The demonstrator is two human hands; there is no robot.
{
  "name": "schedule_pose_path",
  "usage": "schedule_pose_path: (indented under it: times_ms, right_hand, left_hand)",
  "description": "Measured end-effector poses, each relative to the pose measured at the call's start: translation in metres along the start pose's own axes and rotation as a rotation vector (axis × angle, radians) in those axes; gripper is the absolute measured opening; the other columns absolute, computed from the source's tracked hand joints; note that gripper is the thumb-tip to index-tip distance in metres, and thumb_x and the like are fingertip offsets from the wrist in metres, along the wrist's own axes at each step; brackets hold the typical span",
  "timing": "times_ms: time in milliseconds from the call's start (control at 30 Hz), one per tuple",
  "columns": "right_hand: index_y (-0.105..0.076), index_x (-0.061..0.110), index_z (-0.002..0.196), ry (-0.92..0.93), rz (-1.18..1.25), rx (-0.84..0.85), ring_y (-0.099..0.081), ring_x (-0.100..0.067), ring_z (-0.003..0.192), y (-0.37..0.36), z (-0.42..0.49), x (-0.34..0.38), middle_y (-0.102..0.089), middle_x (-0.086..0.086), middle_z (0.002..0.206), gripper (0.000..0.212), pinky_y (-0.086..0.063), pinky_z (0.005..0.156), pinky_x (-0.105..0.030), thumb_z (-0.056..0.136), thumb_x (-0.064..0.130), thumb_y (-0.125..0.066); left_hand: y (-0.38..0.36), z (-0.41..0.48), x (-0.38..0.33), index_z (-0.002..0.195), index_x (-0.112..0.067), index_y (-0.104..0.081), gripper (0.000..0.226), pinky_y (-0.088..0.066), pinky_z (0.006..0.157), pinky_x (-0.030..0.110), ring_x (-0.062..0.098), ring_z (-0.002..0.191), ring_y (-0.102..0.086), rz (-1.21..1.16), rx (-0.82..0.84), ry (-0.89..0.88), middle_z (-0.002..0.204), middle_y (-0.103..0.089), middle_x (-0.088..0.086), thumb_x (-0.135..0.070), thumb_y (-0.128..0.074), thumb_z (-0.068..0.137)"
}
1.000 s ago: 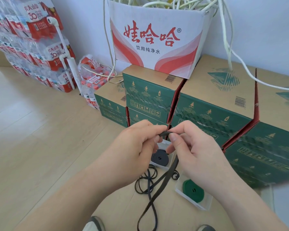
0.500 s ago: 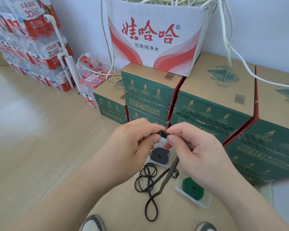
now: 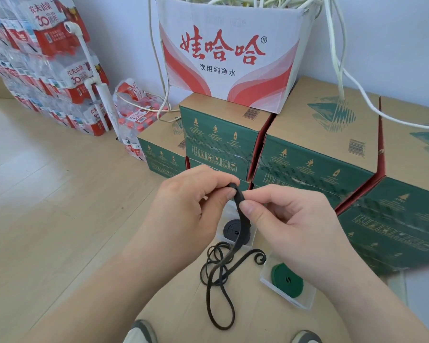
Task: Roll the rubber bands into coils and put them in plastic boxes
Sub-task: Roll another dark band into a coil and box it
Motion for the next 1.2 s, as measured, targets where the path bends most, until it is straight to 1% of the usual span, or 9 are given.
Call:
schedule_pose_path:
  times_ms: [100,233,367,533,667,767,900,1067,1200]
  right_hand:
    - [-0.079,0.033,0.085,-0.006,0.032,-0.044,-0.065,-0.033,0.069,-0.001,0.000,0.002,-0.074,-0.007,0.073,0.012,-0.055,0.066,-0.044,0.088,0.022,-0.075]
    - [-0.077,0.030,0.080,0.018,0.014,-0.046,-0.050,-0.006,0.056,0.000,-0.001,0.004,-0.069,0.004,0.071,0.011,-0.044,0.055,-0.021,0.088,0.023,-0.074]
    - [-0.075,0.031,0.075,0.028,-0.022,-0.062,-0.055,-0.001,0.067,0.000,0.000,0.006,-0.068,0.014,0.075,0.018,-0.039,0.063,-0.009,0.087,0.018,-0.074]
    - [-0.079,0.028,0.082,-0.006,0.064,-0.012,-0.068,-0.015,0.092,0.001,0.001,0.003,-0.077,0.009,0.090,0.014,-0.054,0.085,-0.033,0.088,0.017,-0.073]
    - [-0.080,0.019,0.082,-0.017,0.184,0.002,-0.071,-0.025,0.081,-0.003,0.000,0.003,-0.078,-0.001,0.082,0.013,-0.059,0.076,-0.038,0.090,0.012,-0.073]
    - [-0.080,0.019,0.084,-0.025,0.231,0.000,-0.072,-0.029,0.083,-0.007,0.000,0.003,-0.079,-0.002,0.083,0.012,-0.059,0.078,-0.045,0.090,0.011,-0.073]
    - [-0.078,0.022,0.085,0.010,0.169,-0.008,-0.072,-0.029,0.079,-0.012,-0.001,0.005,-0.078,-0.002,0.082,0.013,-0.060,0.075,-0.050,0.091,0.012,-0.072]
    - [-0.074,0.021,0.081,0.040,0.070,-0.129,-0.071,-0.021,0.073,-0.011,0.001,0.004,-0.076,0.000,0.080,0.016,-0.059,0.069,-0.043,0.092,0.011,-0.070]
    - [-0.074,0.021,0.082,0.027,0.039,-0.063,-0.072,-0.024,0.076,-0.008,0.002,0.004,-0.077,-0.002,0.081,0.016,-0.058,0.071,-0.044,0.094,0.011,-0.068]
  left_hand:
    - [0.000,-0.001,-0.002,0.100,-0.018,-0.077,0.013,-0.048,0.071,0.015,0.007,0.082,-0.063,-0.015,-0.039,0.003,0.085,-0.068,-0.012,-0.009,-0.070,0.093]
    - [0.000,-0.002,-0.003,0.097,-0.019,-0.078,0.011,-0.051,0.070,0.019,0.008,0.082,-0.064,-0.058,-0.055,0.024,0.085,-0.069,-0.012,-0.011,-0.075,0.090]
    - [0.002,-0.004,-0.005,0.093,-0.018,-0.078,0.009,-0.050,0.067,0.016,0.007,0.079,-0.063,-0.082,-0.058,0.041,0.083,-0.069,-0.014,-0.012,-0.079,0.087]
    - [0.004,-0.005,-0.004,0.088,-0.017,-0.077,0.007,-0.049,0.064,0.017,0.008,0.077,-0.062,-0.092,-0.060,0.025,0.081,-0.068,-0.011,-0.016,-0.082,0.084]
    - [0.007,-0.005,-0.003,0.082,-0.016,-0.076,0.010,-0.047,0.063,0.013,0.009,0.074,-0.063,-0.123,-0.064,0.035,0.077,-0.067,-0.011,-0.014,-0.086,0.079]
    - [0.008,-0.006,-0.002,0.073,-0.014,-0.072,0.018,-0.047,0.058,0.019,0.013,0.067,-0.060,-0.119,-0.084,0.026,0.071,-0.064,-0.008,-0.011,-0.090,0.075]
    - [0.006,-0.007,0.001,0.069,-0.012,-0.067,0.022,-0.046,0.054,0.032,0.017,0.062,-0.056,-0.094,-0.100,-0.001,0.067,-0.061,-0.004,-0.011,-0.089,0.073]
    - [-0.003,-0.010,-0.002,0.091,-0.013,-0.079,0.010,-0.055,0.064,0.031,0.012,0.076,-0.067,-0.125,-0.069,-0.056,0.080,-0.069,-0.005,-0.005,-0.079,0.085]
    - [-0.001,-0.010,0.001,0.095,-0.017,-0.079,0.013,-0.054,0.067,0.032,0.010,0.078,-0.066,-0.073,-0.063,-0.087,0.085,-0.069,-0.008,-0.007,-0.078,0.088]
Point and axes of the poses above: each hand's wrist, its own z-axis towards the middle knuckle, its own y-axis out of the back of the hand, x = y × z, the point moved 1 cm from there along z, towards the middle knuckle
